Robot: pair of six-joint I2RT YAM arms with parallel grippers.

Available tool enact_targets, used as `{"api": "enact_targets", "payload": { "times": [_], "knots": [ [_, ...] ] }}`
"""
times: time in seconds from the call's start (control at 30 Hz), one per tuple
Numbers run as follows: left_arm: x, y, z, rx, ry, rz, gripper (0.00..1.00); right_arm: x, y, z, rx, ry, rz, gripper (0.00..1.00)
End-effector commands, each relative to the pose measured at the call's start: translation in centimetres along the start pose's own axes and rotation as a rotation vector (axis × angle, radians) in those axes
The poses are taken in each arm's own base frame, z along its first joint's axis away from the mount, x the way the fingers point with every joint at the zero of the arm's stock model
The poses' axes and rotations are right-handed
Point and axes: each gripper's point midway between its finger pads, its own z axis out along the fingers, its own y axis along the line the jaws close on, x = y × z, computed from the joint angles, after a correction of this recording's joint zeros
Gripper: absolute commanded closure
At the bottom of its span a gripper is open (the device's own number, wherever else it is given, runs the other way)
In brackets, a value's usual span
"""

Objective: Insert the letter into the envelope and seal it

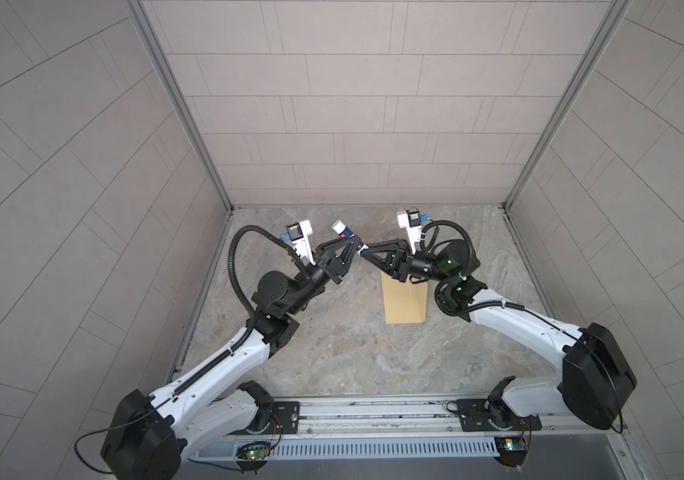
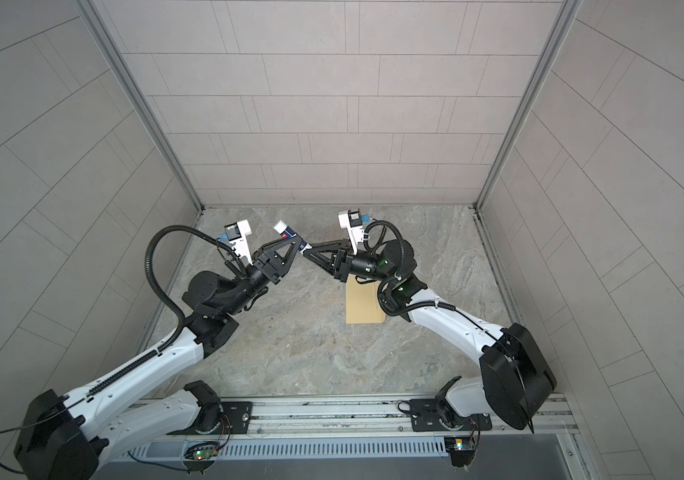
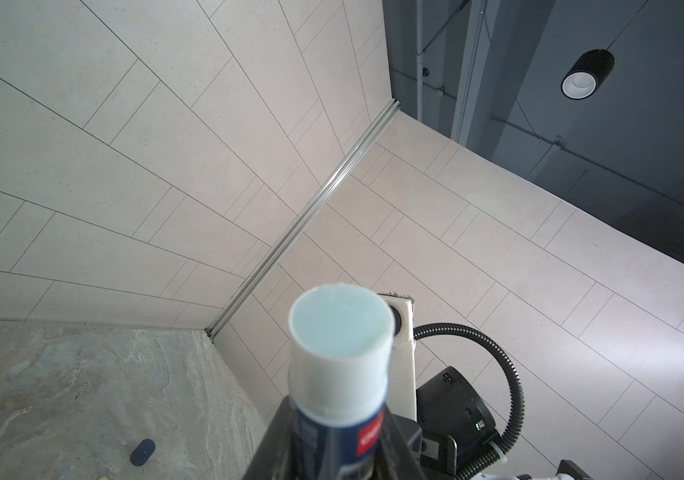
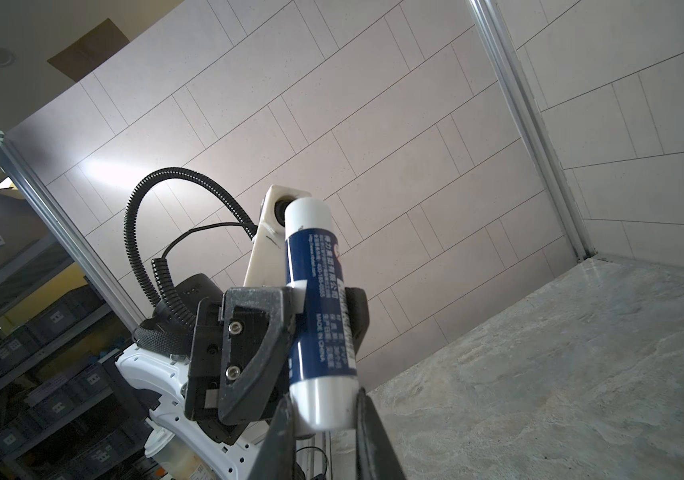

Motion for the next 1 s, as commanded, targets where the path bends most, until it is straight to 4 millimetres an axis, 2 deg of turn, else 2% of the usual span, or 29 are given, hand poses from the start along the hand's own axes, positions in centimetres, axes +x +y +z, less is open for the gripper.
{"api": "enact_targets", "payload": {
  "times": [0.0,0.1,0.2,0.3,0.5,0.7,0.97],
  "knots": [
    [0.6,-0.7,0.4,0.02,0.028,-0.046,1.0,-1.8,0.8,-0.2,0.101,-0.046,-0.2,0.59],
    [0.1,-0.6,0.4,0.004,0.01,-0.076,1.0,-0.1,-0.3,-1.1,0.305,0.03,-0.46,0.42],
    [-0.2,-0.5,0.3,-0.011,0.002,-0.085,1.0,-0.3,-0.8,-2.7,0.502,0.016,-0.709,0.31],
    [-0.4,-0.6,0.3,-0.011,-0.005,-0.091,1.0,-0.6,-0.8,-3.6,0.601,-0.014,-0.851,0.26],
    [-0.4,-0.5,0.3,-0.013,-0.005,-0.106,1.0,1.0,0.5,-2.6,0.659,0.02,-1.125,0.28],
    [-0.2,-0.4,0.5,-0.016,-0.001,-0.113,1.0,0.6,1.0,-1.9,0.751,-0.014,-1.254,0.36],
    [-0.1,-0.2,0.4,-0.019,0.003,-0.113,1.0,0.3,0.6,-1.9,0.799,-0.054,-1.231,0.45]
  ]
}}
